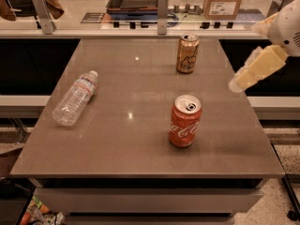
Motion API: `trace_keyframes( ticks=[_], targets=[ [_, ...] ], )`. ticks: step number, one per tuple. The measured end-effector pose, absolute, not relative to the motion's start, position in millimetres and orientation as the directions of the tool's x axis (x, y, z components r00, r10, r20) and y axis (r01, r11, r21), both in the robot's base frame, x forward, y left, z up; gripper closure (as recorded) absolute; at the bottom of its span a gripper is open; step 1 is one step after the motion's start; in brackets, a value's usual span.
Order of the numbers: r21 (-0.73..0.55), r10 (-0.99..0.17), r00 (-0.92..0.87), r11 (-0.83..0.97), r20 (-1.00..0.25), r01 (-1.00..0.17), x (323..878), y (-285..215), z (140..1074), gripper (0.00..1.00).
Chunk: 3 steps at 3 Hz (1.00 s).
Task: Pick orange can
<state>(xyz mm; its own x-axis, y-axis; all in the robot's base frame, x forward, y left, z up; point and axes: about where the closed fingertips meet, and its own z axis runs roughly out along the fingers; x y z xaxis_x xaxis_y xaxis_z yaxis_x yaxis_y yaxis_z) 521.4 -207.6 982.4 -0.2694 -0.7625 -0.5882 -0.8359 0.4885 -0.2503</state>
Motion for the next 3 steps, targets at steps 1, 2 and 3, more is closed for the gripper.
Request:
trace_keyframes(
  ticks=[1, 2, 3],
  targets=[
    [-0.215, -0.655, -0.273, 0.564, -0.705, -0.797, 557, -201, 977, 0.0],
    [-0.181, -0.571, -0.276, 0.616, -0.773, -0.767, 583, -197, 968, 0.0],
    [-0.177, -0.568, -0.276, 0.616, -0.776, -0.768, 586, -196, 967, 0.0]
  ],
)
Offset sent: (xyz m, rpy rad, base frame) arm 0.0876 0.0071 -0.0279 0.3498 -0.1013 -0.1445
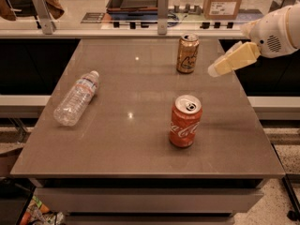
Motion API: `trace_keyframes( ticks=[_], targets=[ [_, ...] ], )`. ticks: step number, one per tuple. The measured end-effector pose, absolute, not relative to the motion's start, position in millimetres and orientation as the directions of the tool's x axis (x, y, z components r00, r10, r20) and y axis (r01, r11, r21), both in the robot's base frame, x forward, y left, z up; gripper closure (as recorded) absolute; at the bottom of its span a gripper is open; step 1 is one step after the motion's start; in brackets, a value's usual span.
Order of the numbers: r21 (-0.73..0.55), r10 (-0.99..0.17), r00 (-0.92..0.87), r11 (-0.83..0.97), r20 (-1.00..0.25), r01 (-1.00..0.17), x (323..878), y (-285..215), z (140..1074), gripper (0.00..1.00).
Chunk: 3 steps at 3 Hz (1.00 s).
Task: Pick orange can
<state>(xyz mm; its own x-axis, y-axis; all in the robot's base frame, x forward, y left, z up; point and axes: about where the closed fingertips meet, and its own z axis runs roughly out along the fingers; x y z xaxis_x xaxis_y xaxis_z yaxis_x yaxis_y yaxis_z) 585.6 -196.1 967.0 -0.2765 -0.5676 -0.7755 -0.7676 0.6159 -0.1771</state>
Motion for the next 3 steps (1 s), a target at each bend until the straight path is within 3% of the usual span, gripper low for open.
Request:
trace_keyframes(
  ticks=[3],
  targets=[
    [-0.082, -0.362, -0.201, 0.633, -0.91, -0.77, 656, -163, 919, 0.0]
  ],
)
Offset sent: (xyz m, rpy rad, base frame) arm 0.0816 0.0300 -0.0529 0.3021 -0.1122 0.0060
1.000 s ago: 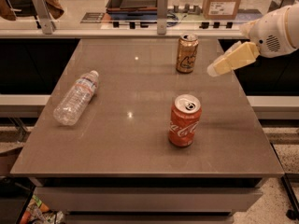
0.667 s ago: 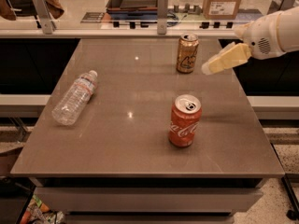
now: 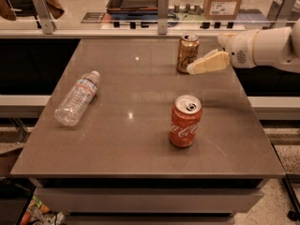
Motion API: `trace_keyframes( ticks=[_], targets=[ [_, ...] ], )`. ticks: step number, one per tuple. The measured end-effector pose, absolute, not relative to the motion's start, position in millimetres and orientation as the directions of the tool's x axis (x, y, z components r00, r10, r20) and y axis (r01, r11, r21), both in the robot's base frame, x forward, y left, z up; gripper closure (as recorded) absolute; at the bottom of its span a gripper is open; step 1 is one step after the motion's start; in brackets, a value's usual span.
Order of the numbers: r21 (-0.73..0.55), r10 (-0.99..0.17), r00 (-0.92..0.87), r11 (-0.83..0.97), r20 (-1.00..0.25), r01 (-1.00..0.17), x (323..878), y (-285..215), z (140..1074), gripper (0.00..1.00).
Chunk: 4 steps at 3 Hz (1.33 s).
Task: Pick orange can
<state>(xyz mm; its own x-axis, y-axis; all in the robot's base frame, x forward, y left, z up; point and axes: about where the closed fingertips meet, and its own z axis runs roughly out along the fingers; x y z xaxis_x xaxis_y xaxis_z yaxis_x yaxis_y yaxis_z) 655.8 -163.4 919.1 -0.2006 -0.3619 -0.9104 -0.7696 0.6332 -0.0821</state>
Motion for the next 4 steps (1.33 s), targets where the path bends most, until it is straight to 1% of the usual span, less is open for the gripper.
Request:
trace_keyframes(
  ticks=[3, 4],
  targets=[
    [-0.053, -0.188, -0.083, 0.622, -0.979, -0.781, 722, -146, 896, 0.0],
    [-0.052, -0.152, -0.05, 0.602, -0.987, -0.797, 741, -134, 898, 0.0]
  ],
)
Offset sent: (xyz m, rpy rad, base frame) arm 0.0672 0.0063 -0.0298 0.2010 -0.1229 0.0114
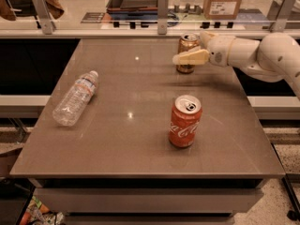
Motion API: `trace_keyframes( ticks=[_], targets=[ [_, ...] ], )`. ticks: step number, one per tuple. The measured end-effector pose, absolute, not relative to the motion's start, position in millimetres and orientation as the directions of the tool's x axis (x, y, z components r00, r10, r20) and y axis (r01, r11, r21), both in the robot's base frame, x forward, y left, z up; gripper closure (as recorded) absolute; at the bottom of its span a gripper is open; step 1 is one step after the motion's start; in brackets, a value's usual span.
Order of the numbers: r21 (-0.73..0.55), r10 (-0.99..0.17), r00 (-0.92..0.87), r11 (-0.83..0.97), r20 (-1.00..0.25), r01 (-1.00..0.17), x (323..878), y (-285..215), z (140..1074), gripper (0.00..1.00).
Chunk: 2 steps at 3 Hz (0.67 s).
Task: Pick orange can
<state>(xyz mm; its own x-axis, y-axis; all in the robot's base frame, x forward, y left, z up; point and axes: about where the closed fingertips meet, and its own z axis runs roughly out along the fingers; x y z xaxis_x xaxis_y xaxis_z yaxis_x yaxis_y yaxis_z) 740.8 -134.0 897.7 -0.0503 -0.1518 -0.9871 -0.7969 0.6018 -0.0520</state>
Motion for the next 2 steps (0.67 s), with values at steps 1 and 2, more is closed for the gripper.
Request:
trace_keyframes(
  ticks=[1, 2],
  targets=[
    [-0.052, -0.153, -0.051, 0.602, -0.987, -0.797, 740.5, -132.9, 898.2, 0.19],
    [-0.051, -0.152, -0.051, 0.597, -0.987, -0.801, 741.0, -129.0, 897.8, 0.42]
  ],
)
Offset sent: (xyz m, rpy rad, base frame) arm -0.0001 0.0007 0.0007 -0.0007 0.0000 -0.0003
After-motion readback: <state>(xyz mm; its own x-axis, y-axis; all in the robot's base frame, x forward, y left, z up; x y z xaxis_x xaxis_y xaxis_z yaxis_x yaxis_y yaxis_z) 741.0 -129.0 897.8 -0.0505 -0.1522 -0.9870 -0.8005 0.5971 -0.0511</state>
